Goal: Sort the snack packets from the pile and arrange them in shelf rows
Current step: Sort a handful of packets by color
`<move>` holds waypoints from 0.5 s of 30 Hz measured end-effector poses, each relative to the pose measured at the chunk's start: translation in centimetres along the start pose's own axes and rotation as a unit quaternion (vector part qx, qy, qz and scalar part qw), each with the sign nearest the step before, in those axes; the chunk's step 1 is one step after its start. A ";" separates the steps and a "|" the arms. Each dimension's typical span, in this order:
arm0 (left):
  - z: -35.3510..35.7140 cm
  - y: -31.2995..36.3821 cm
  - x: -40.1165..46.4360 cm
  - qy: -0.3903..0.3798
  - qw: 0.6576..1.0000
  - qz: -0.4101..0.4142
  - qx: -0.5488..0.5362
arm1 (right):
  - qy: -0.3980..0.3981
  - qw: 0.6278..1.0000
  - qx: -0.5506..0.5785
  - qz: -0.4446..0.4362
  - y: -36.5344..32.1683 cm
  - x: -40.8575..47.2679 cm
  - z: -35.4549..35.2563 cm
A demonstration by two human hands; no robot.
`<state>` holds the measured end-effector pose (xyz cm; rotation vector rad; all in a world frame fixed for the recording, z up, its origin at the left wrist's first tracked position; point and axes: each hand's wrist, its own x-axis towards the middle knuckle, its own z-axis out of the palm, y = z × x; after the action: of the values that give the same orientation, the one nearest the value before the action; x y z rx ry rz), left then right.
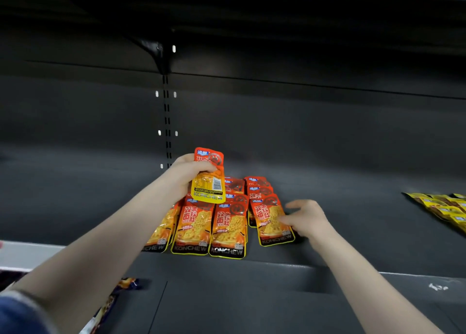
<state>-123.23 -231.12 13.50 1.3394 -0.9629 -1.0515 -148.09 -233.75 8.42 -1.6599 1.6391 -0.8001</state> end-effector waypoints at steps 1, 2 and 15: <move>-0.1 0.0 -0.1 0.001 1.000 0.000 -0.002 | 0.000 1.000 0.014 0.003 0.0 0.1 0.1; -0.2 0.1 -0.1 0.003 1.000 0.001 -0.004 | 0.001 1.000 0.023 0.004 0.0 0.2 0.3; 1.2 -0.3 -1.2 -0.050 0.998 -0.027 0.037 | -0.004 0.998 0.057 0.000 0.4 0.0 1.2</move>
<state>-124.66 -230.31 13.32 1.3921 -1.0534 -1.1425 -147.40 -233.73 7.36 -1.5818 1.5574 -0.8696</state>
